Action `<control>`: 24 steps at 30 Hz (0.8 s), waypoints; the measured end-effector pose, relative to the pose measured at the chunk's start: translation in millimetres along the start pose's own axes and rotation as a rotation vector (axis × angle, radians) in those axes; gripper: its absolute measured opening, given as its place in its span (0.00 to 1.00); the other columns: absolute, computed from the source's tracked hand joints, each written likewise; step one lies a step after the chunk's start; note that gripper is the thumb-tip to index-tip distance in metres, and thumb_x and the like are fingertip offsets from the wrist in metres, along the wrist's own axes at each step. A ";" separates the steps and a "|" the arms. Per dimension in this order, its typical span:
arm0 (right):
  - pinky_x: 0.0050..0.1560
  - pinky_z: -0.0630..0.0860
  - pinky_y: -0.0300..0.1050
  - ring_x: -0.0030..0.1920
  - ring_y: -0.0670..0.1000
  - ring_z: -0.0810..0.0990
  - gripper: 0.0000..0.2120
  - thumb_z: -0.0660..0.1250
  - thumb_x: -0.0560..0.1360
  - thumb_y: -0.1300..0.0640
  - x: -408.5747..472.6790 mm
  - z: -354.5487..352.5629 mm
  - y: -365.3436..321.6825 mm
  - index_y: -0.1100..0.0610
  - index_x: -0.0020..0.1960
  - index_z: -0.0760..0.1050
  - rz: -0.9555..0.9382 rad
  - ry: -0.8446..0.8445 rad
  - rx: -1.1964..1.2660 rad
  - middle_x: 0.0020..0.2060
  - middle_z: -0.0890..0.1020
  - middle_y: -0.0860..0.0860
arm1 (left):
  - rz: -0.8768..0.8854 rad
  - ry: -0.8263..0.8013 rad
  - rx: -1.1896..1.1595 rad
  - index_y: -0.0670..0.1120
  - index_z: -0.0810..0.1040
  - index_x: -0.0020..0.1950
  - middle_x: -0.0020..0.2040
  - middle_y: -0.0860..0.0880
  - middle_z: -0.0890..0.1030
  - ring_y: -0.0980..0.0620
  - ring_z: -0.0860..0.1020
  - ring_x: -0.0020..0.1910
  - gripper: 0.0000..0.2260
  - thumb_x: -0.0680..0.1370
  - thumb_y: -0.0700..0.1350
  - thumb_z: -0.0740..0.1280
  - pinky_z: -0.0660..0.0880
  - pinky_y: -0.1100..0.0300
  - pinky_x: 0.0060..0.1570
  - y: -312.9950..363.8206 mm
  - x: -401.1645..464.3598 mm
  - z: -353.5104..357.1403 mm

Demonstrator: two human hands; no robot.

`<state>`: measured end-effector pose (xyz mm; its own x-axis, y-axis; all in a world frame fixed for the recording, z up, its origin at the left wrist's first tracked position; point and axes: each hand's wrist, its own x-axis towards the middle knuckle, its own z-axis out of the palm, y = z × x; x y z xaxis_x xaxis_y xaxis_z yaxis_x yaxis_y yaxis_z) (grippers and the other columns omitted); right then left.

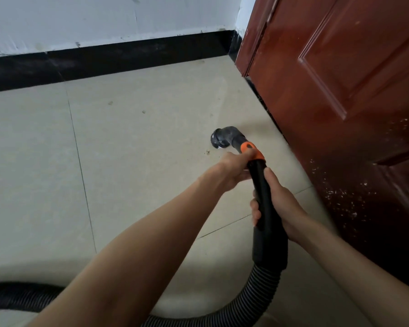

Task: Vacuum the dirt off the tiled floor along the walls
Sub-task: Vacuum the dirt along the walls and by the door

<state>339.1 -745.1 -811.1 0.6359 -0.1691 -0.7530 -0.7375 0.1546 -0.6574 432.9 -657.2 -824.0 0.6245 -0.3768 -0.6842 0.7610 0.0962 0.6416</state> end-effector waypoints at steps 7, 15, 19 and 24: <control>0.22 0.69 0.41 0.19 0.52 0.69 0.28 0.54 0.78 0.34 -22.3 -21.9 19.1 0.58 0.37 0.66 0.103 -0.046 0.153 0.23 0.70 0.54 | -0.047 -0.068 0.043 0.35 0.73 0.57 0.47 0.42 0.79 0.50 0.79 0.38 0.14 0.79 0.45 0.64 0.79 0.61 0.43 -25.4 -10.5 20.7; 0.25 0.70 0.42 0.20 0.53 0.70 0.28 0.55 0.78 0.34 -21.5 -1.8 14.9 0.59 0.37 0.67 0.069 -0.062 0.015 0.24 0.71 0.55 | 0.000 0.001 -0.042 0.36 0.75 0.58 0.42 0.46 0.79 0.52 0.79 0.36 0.17 0.79 0.49 0.62 0.76 0.64 0.33 -27.6 -13.3 -0.9; 0.24 0.71 0.41 0.20 0.53 0.71 0.27 0.55 0.79 0.35 -10.6 16.3 -7.1 0.59 0.39 0.66 0.033 -0.070 -0.036 0.24 0.72 0.55 | 0.051 0.067 -0.083 0.38 0.74 0.53 0.39 0.47 0.78 0.52 0.78 0.34 0.13 0.79 0.49 0.63 0.75 0.63 0.35 -9.1 -10.3 -11.1; 0.24 0.73 0.40 0.21 0.53 0.72 0.27 0.56 0.79 0.35 -4.6 36.6 -24.6 0.60 0.40 0.67 0.023 -0.130 -0.124 0.23 0.73 0.54 | 0.071 0.126 -0.203 0.43 0.72 0.39 0.29 0.49 0.75 0.53 0.74 0.28 0.11 0.77 0.47 0.60 0.72 0.65 0.26 5.5 -12.2 -30.1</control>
<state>362.7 -712.5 -792.4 0.6367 -0.0387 -0.7702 -0.7694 0.0343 -0.6378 434.7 -624.3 -822.5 0.6849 -0.2463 -0.6858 0.7263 0.3059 0.6155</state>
